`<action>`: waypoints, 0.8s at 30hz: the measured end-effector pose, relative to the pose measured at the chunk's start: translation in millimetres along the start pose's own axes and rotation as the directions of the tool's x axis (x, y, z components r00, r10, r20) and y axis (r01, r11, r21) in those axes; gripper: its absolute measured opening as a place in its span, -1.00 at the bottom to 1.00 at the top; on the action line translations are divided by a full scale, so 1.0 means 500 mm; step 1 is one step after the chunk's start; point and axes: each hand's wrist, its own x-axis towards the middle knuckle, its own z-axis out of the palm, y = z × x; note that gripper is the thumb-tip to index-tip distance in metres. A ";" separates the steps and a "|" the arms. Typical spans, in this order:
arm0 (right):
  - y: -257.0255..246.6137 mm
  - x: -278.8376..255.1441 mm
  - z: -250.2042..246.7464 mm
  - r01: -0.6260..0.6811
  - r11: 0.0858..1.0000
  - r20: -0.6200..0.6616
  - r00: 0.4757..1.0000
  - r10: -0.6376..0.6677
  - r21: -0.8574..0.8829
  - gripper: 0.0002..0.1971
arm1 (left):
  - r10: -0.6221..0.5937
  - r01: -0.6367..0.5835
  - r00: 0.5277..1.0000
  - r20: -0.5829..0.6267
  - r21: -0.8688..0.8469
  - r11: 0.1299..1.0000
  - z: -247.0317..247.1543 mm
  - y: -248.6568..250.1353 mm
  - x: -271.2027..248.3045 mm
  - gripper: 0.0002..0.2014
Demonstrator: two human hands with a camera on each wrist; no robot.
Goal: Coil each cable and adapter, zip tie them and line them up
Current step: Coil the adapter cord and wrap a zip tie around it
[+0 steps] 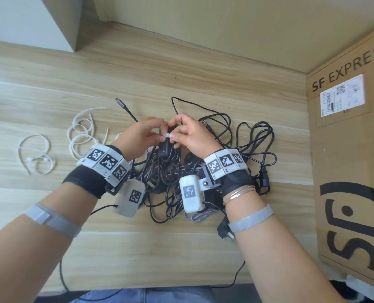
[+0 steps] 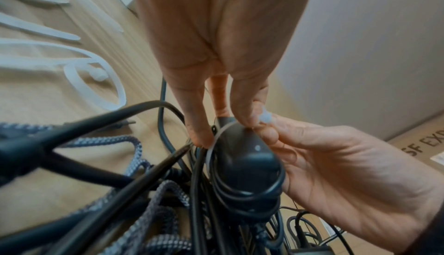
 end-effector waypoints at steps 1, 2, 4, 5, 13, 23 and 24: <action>0.000 -0.003 0.000 0.005 1.000 -0.001 1.000 -0.005 -0.011 -0.84 | -0.005 0.006 1.000 -0.015 0.011 1.000 0.002 0.003 -0.001 -0.64; 0.000 -0.007 0.001 0.008 1.000 -0.003 1.000 -0.008 -0.029 -0.83 | -0.009 0.009 0.999 -0.034 0.004 1.000 0.006 0.008 -0.004 -0.68; -0.001 -0.012 0.005 0.010 0.998 -0.032 0.999 -0.012 -0.066 -0.83 | -0.005 0.004 0.997 -0.079 -0.024 1.000 0.014 0.013 -0.008 -0.76; -0.002 -0.014 0.008 0.012 0.996 -0.057 0.998 -0.017 -0.084 -0.85 | -0.008 0.006 0.996 -0.094 -0.024 1.000 0.017 0.015 -0.010 -0.80; 0.003 -0.021 0.018 0.040 0.990 -0.166 0.984 -0.063 -0.138 -0.92 | -0.060 0.064 0.997 -0.040 0.088 0.994 0.005 0.028 -0.005 -0.78; 0.030 -0.016 0.020 0.178 0.951 -0.265 0.933 -0.245 -0.253 -0.92 | -0.151 0.118 0.979 -0.137 -0.223 0.968 0.019 0.048 -0.007 -0.76; 0.034 -0.016 0.019 0.183 0.956 -0.273 0.931 -0.243 -0.229 -0.92 | -0.156 0.118 0.977 -0.146 -0.237 0.964 0.019 0.049 -0.005 -0.75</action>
